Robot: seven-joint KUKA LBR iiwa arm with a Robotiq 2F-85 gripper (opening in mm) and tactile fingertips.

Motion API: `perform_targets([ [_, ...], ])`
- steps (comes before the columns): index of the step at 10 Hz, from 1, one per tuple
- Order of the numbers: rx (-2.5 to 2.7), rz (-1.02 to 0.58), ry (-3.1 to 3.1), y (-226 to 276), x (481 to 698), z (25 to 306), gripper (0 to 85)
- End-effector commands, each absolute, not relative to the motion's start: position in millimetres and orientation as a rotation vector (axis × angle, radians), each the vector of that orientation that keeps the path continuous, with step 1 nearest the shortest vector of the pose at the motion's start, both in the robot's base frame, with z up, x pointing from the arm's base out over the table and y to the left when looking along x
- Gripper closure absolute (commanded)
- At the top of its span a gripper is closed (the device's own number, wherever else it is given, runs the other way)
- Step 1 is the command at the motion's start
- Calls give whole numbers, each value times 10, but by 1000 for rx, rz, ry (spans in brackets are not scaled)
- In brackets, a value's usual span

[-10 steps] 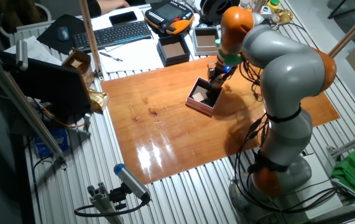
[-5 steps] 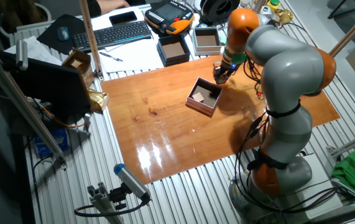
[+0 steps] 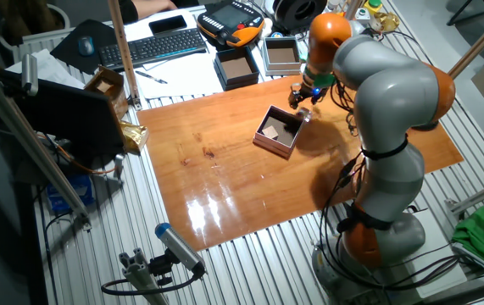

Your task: Take everything out of the gift box

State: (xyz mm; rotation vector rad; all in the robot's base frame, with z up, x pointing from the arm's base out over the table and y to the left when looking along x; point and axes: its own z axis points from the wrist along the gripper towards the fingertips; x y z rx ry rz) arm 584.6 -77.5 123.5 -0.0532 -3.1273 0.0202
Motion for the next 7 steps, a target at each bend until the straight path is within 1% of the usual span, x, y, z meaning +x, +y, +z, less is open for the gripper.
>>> perform_targets([
  [1, -83, 4, -3110, -701, 5842, 1266, 67],
  [2, -130, 8, -3098, -545, 5813, 1321, 83],
  [3, -206, 28, -3095, -293, 5737, 1387, 90],
  [4, -268, 83, -3102, -57, 5664, 1407, 90],
  [6, -316, 89, -3114, 292, 5568, 1354, 83],
  [7, -249, 90, -3120, 426, 5551, 1331, 83],
])
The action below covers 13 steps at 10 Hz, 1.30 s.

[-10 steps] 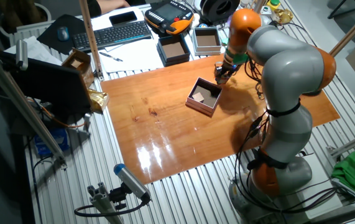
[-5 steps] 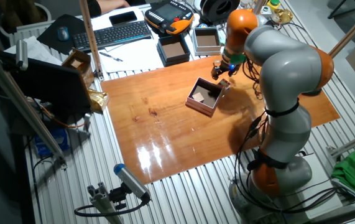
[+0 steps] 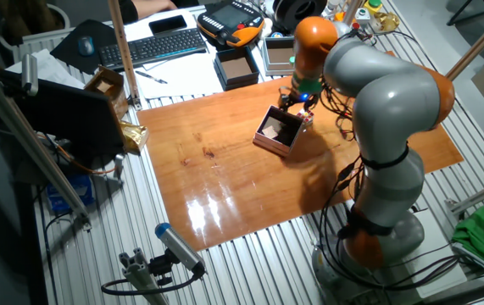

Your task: Take everything out of the gift box

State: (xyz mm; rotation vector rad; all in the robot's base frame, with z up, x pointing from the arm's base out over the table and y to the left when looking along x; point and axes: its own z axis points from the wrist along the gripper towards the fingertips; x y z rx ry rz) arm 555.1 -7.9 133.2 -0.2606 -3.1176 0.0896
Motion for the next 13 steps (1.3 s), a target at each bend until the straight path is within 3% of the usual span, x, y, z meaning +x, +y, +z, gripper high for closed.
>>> perform_targets([
  [1, -170, 76, -3118, 517, 5548, 1329, 83],
  [3, -101, 71, -3104, 669, 5536, 1295, 87],
  [8, -74, 75, -3135, 924, 5504, 903, 77],
  [13, -79, 108, -3136, 923, 5468, 941, 60],
])
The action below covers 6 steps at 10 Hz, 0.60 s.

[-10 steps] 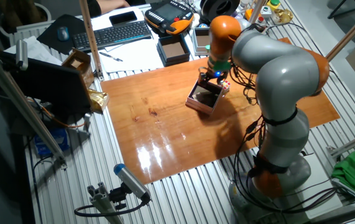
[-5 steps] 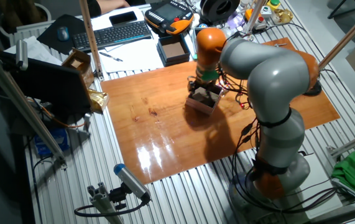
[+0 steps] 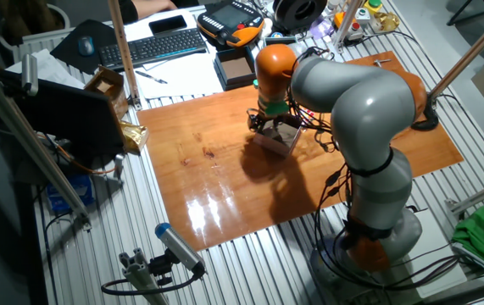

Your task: Take everything out of the gift box

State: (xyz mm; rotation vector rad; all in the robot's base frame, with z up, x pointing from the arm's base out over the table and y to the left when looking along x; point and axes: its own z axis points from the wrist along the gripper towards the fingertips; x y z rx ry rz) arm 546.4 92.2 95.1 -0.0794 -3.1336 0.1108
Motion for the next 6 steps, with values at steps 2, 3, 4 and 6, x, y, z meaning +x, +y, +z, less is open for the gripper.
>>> perform_targets([
  [2, -74, 142, -3131, 900, 5449, 1024, 53],
  [3, -55, 135, -3133, 847, 5446, 993, 57],
  [4, -38, 128, -3137, 794, 5446, 962, 57],
  [6, -11, 104, -3142, 711, 5429, 906, 60],
])
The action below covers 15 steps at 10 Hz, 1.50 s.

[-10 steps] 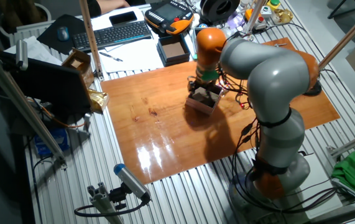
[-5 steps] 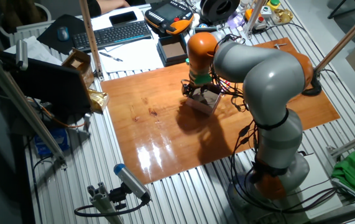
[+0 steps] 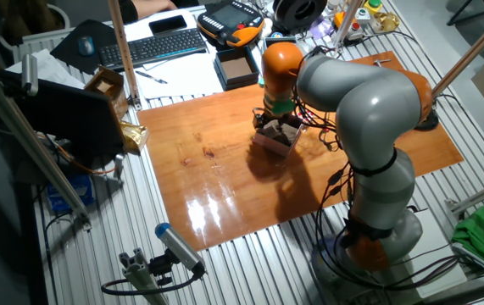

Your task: Take everything out of the gift box

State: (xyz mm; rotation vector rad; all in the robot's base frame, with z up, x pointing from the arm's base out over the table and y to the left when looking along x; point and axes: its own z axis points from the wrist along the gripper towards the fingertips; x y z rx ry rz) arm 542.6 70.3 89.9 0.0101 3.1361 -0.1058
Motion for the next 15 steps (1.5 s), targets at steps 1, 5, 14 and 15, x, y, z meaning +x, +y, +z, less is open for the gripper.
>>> perform_targets([
  [1, 1, -96, 3135, 668, 5418, 876, 60],
  [5, 1, -81, 3115, 695, 5376, 723, 67],
  [14, -79, -97, 3089, 652, 5367, 664, 380],
  [15, -83, -104, 3112, 626, 5394, 783, 390],
])
